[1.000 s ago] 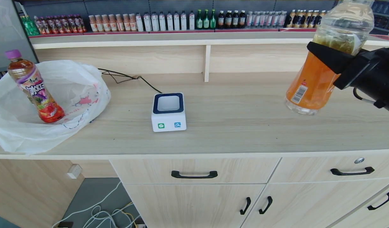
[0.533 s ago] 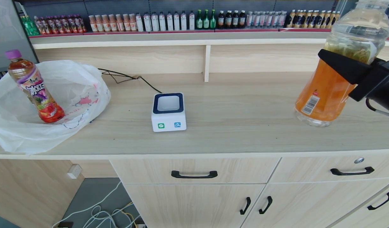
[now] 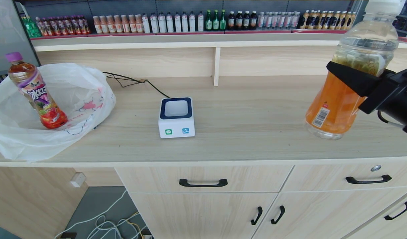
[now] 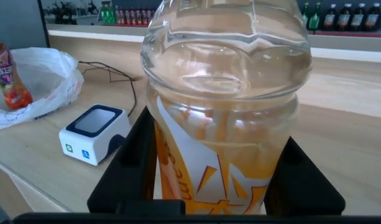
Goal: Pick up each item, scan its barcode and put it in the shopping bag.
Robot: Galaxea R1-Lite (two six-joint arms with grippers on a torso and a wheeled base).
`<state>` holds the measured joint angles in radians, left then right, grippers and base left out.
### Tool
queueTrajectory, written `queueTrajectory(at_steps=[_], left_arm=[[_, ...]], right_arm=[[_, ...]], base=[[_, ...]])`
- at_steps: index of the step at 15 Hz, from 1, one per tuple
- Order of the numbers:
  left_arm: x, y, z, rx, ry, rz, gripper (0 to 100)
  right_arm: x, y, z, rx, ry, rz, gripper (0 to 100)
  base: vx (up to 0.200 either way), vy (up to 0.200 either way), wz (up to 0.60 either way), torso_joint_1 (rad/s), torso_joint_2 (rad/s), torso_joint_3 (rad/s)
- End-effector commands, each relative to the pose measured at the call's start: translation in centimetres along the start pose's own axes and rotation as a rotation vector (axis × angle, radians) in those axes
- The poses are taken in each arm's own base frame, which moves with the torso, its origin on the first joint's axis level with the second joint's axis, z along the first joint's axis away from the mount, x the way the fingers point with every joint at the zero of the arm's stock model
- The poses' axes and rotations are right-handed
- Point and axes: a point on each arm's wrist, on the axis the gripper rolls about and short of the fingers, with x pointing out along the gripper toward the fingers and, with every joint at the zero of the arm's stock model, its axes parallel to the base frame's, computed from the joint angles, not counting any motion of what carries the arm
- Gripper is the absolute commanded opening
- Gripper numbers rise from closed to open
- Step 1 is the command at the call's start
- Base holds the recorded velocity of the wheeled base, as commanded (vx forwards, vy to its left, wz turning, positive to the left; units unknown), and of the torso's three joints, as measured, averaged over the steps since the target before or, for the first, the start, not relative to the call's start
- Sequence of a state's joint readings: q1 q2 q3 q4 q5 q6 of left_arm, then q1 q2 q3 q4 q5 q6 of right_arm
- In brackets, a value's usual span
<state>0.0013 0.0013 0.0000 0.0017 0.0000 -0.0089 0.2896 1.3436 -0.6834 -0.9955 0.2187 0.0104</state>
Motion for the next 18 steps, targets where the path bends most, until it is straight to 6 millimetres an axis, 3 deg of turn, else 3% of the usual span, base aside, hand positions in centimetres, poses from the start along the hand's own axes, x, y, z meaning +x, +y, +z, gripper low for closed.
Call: queueTrajectory(at_steps=[1, 3, 9, 13, 18], left_arm=[[0.0, 0.0, 0.0, 0.0, 0.0, 0.0, 100], [0.0, 0.0, 0.0, 0.0, 0.0, 0.0, 100], [0.0, 0.0, 0.0, 0.0, 0.0, 0.0, 100], [0.0, 0.0, 0.0, 0.0, 0.0, 0.0, 100], [0.0, 0.0, 0.0, 0.0, 0.0, 0.0, 100]], right_arm=[[0.3, -0.1, -0.6, 0.005, 0.022, 0.001, 0], [0.3, 0.0, -1.5, 0.014, 0.05, 0.002, 0], [0.5, 2.9, -1.6, 0.158, 0.054, 0.127, 0], [0.0, 7.0, -1.8, 0.365, 0.055, 0.305, 0], [0.9, 7.8, -4.1, 0.429, 0.003, 0.382, 0]], base=[[0.0, 0.0, 0.0, 0.0, 0.0, 0.0], [0.0, 0.0, 0.0, 0.0, 0.0, 0.0], [0.0, 0.0, 0.0, 0.0, 0.0, 0.0], [0.0, 0.0, 0.0, 0.0, 0.0, 0.0], [0.0, 0.0, 0.0, 0.0, 0.0, 0.0]])
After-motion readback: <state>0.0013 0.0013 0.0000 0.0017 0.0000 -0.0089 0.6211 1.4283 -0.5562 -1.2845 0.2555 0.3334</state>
